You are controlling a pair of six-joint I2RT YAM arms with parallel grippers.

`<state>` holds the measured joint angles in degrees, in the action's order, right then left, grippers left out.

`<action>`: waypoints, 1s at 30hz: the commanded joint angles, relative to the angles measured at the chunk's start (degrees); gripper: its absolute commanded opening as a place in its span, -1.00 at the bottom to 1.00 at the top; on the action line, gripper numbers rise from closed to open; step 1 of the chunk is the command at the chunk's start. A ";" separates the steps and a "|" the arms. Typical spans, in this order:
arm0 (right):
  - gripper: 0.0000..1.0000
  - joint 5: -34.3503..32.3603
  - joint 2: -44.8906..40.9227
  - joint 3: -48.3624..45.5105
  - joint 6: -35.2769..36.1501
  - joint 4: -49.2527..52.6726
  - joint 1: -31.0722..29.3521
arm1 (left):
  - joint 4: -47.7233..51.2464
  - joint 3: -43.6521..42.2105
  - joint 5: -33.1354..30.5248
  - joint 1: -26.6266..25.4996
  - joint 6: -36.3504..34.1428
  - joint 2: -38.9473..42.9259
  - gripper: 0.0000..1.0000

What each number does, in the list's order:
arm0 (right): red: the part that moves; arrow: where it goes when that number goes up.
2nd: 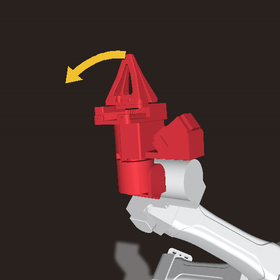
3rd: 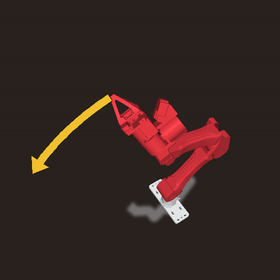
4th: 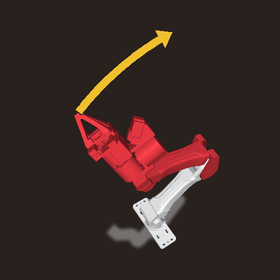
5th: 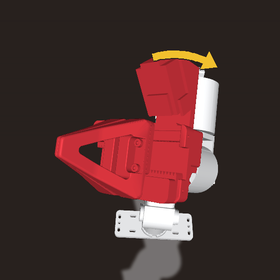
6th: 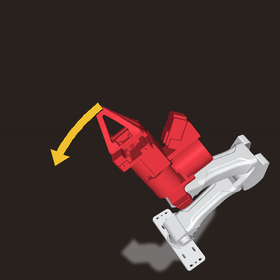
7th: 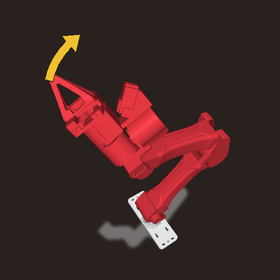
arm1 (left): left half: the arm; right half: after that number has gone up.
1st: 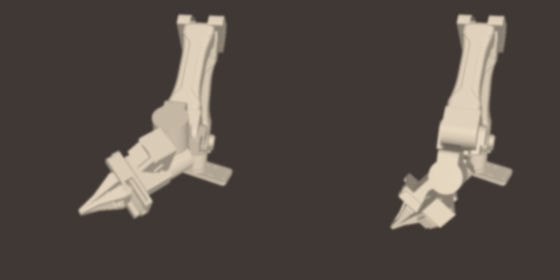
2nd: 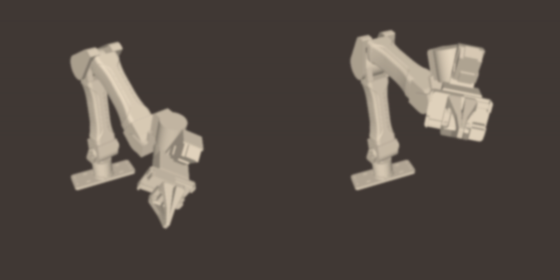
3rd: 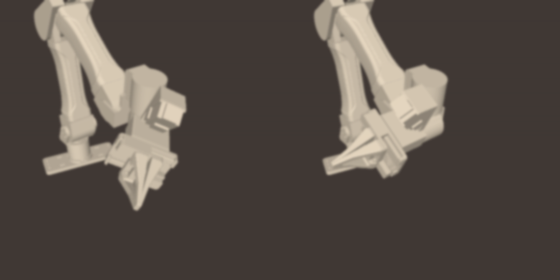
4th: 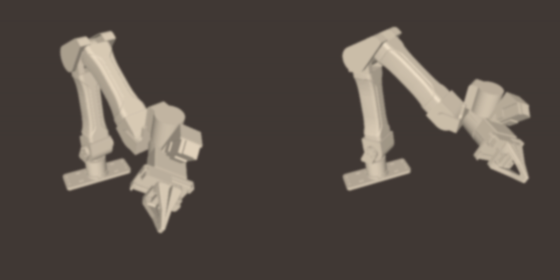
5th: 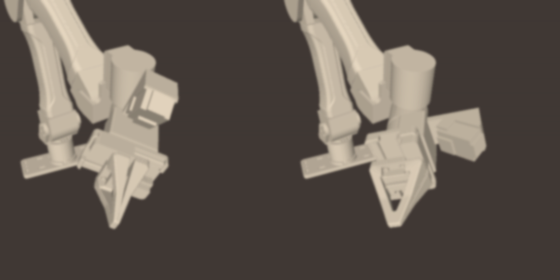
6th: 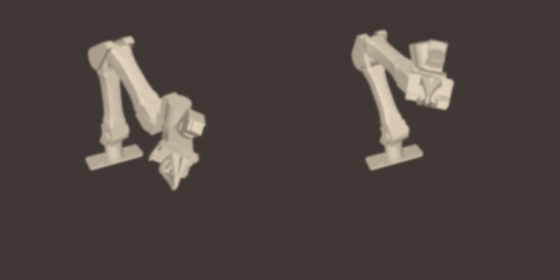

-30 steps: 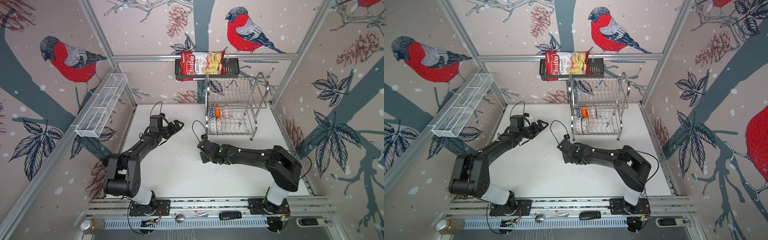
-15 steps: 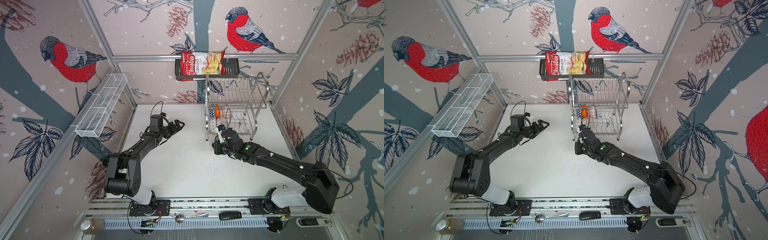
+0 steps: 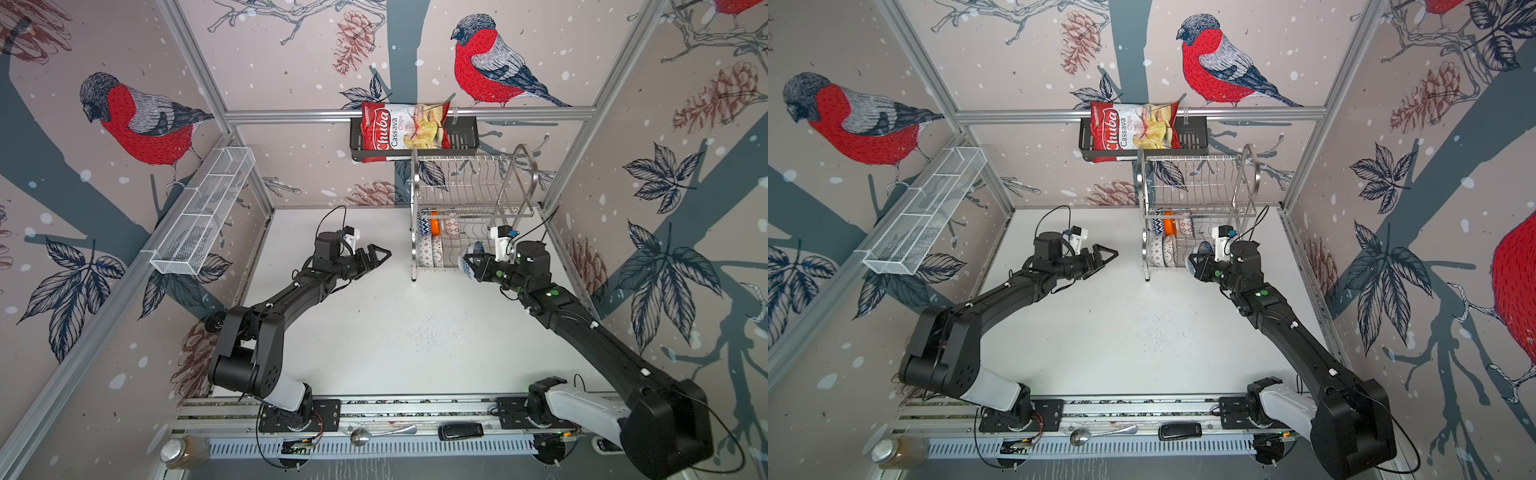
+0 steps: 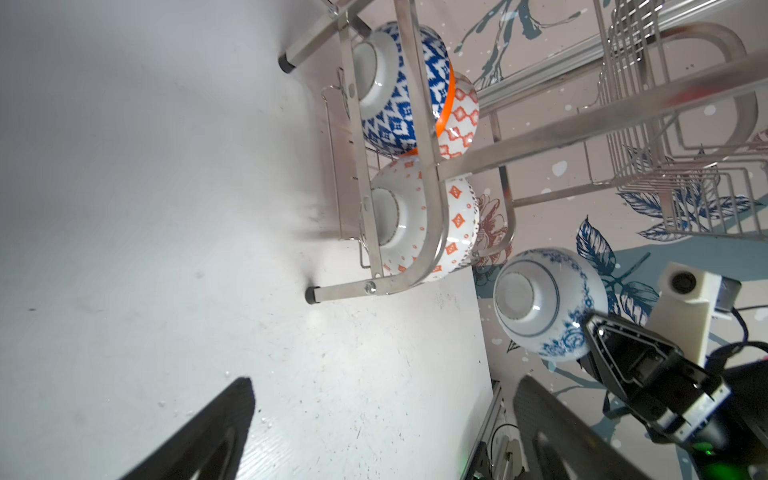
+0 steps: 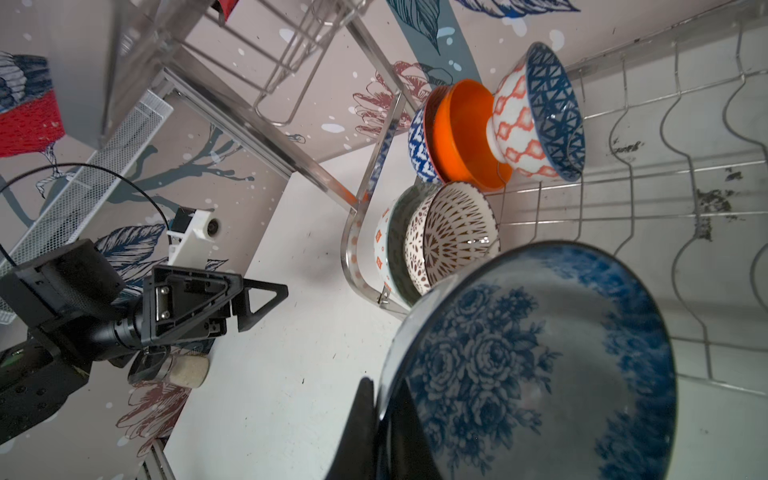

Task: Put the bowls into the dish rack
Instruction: 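Lift the blue floral bowl with the right gripper into the rack slot, then hold the blue floral bowl upright in the rack beside the maroon bowl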

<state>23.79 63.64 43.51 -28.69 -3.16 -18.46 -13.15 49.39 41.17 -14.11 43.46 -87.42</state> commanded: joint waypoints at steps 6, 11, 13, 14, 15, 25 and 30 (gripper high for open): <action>-1.00 9.32 3.61 -0.11 -0.89 -14.07 3.14 | -8.59 -1.79 2.91 -0.11 4.22 0.14 0.95; -1.00 10.67 6.76 -0.66 -2.17 -19.20 4.23 | -8.65 -2.13 2.51 -0.04 4.61 0.16 0.95; -1.00 11.49 7.87 -0.94 -2.91 -21.63 4.48 | -9.12 -2.26 2.80 -0.04 5.04 -0.03 0.95; -1.00 11.78 7.91 -0.97 -3.11 -22.45 4.55 | -9.26 -2.24 2.78 -0.05 5.20 -0.16 0.95; -1.00 12.37 9.91 -1.05 -3.21 -23.44 4.57 | -9.35 -2.25 2.86 -0.05 5.23 -0.21 0.95; -1.00 15.88 17.19 0.39 -3.15 -28.60 5.27 | -7.33 -1.39 2.25 -0.11 4.07 0.23 0.95; -1.00 18.57 21.57 1.47 -3.33 -31.04 5.80 | -6.99 -1.35 2.25 -0.05 4.09 -0.08 0.95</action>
<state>39.29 84.14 44.21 -31.68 -28.03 -12.91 -18.87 47.62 43.29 -14.17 48.01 -87.53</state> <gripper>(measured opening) 0.088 0.976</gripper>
